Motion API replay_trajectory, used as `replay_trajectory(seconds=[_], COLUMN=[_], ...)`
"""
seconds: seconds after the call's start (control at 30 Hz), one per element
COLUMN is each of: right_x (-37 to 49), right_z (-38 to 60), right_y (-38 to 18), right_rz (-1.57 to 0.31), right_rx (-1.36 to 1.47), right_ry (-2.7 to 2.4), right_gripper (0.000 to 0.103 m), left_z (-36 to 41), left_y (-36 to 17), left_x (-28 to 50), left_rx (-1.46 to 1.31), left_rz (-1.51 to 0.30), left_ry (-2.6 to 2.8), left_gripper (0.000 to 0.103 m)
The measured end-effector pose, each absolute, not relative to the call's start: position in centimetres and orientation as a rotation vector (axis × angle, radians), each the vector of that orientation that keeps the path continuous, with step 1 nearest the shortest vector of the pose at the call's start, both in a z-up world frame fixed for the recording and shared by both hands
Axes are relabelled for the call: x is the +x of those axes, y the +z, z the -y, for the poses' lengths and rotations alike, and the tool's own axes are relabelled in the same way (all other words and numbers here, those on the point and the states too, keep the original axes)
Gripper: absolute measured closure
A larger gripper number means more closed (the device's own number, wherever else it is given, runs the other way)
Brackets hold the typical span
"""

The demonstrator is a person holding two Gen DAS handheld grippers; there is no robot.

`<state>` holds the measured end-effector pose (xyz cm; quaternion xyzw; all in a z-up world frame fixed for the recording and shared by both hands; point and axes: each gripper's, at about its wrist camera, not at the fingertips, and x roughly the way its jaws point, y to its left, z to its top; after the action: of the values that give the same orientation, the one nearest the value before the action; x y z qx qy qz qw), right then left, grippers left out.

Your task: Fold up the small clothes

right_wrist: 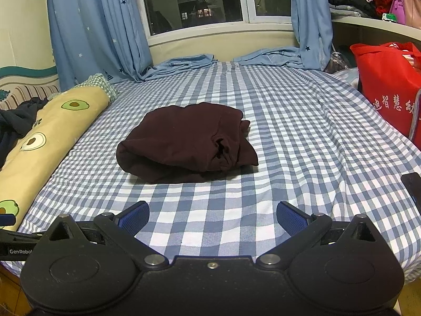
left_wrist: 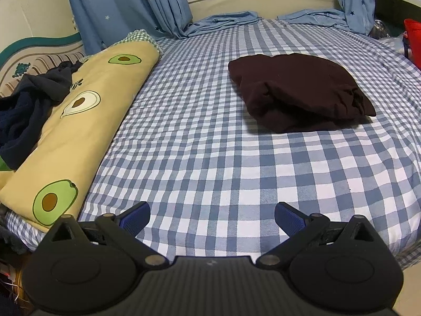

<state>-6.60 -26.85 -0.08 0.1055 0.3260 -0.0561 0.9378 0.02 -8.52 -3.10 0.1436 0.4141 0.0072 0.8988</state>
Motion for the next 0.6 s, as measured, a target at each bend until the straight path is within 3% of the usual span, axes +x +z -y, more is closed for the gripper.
replay_trajectory(seconds=[0.6], right_x=[-5.75], right_z=[26.90], right_y=[-0.39], right_rz=[-0.683], right_rx=[0.213], right_ry=[-0.124], right_gripper=[0.000], left_z=[8.61], left_y=[-3.49], left_x=[0.99], left_rx=[0.312], left_rz=[-0.855], left_ry=[0.004], left_gripper=[0.001])
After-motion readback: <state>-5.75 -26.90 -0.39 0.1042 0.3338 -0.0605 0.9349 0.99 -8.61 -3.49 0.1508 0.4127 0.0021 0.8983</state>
